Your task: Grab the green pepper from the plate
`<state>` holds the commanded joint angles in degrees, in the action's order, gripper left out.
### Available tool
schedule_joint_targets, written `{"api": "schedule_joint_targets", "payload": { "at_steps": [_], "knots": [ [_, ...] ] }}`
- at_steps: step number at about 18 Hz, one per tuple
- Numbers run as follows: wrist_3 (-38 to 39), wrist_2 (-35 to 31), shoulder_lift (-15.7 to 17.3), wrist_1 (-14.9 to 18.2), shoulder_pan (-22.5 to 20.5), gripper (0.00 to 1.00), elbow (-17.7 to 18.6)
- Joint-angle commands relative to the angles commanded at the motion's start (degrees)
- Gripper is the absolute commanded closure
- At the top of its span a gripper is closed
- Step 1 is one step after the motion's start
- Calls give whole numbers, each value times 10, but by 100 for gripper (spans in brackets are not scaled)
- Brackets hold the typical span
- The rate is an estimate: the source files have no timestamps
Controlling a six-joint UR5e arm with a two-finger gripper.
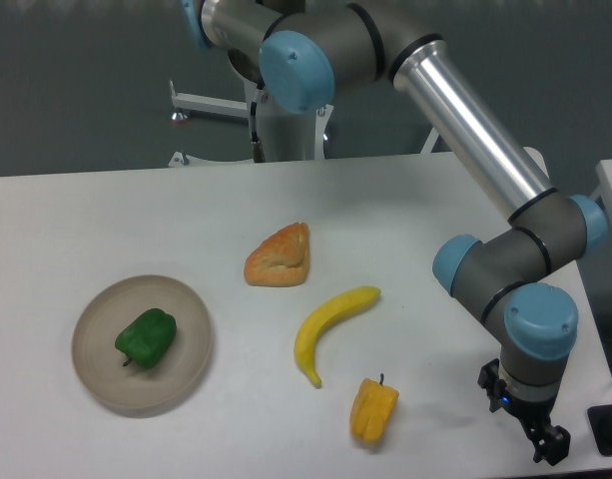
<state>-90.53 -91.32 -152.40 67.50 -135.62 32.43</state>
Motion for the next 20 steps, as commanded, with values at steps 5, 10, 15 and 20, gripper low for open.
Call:
{"api": "schedule_joint_targets", "payload": {
  "at_steps": [5, 10, 15, 20],
  "knots": [
    [17, 0, 19, 1, 5, 0, 24],
    [72, 25, 61, 1, 14, 0, 80],
    [179, 67, 138, -2, 35, 0, 180],
    [321, 108, 227, -5, 70, 0, 298]
  ]
}}
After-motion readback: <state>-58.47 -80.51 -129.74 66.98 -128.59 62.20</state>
